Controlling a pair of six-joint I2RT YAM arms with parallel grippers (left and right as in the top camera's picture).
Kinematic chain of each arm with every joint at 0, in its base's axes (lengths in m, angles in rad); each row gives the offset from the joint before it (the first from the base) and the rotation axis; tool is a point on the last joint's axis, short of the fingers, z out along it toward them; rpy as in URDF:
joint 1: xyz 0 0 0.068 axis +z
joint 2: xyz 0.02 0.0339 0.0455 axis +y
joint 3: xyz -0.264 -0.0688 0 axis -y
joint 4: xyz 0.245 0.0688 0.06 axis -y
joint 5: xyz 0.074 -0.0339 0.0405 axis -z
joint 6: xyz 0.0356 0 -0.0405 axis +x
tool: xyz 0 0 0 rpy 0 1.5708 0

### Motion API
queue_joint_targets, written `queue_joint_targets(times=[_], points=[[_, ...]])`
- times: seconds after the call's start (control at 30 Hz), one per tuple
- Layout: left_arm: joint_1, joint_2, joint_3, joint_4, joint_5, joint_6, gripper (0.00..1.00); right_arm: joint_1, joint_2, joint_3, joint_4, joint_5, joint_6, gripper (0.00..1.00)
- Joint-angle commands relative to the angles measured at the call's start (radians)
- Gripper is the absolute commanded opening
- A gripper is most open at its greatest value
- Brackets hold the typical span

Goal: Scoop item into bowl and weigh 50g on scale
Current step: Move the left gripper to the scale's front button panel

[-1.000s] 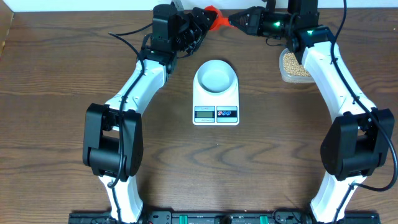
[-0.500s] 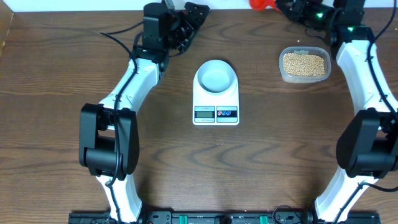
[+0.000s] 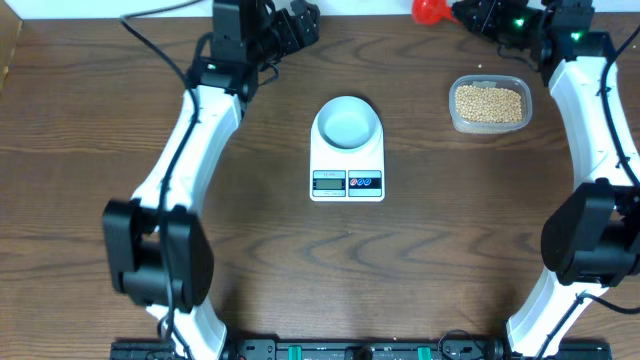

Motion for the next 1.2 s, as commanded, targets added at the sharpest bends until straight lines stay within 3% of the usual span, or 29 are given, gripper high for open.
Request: queue_joint_targets(times=[0.0,0.13,0.27,0.33,0.43,0.7,1.17], points=[[-0.043,-0.055,0.023,-0.141,-0.029,0.145,0.98,-0.002,-0.001,0.07,-0.034,0.148,-0.105,0.01],[-0.148,-0.07,0.023,-0.318,-0.052,0.237,0.98,-0.014,-0.001,0.072,-0.035,0.223,-0.104,0.01],[-0.254,-0.071,0.023,-0.464,-0.163,0.249,0.98,-0.037,-0.001,0.072,-0.04,0.27,-0.104,0.01],[-0.29,-0.071,0.023,-0.536,-0.182,0.222,0.98,-0.053,-0.001,0.072,-0.049,0.285,-0.105,0.01],[-0.322,-0.071,0.023,-0.616,-0.182,0.079,0.98,-0.076,-0.001,0.072,-0.052,0.285,-0.116,0.01],[-0.445,-0.054,-0.011,-0.648,-0.317,0.04,0.98,-0.087,-0.001,0.072,-0.102,0.285,-0.162,0.01],[-0.555,0.078,-0.027,-0.612,-0.301,0.119,0.98,-0.103,-0.001,0.072,-0.129,0.28,-0.197,0.01]])
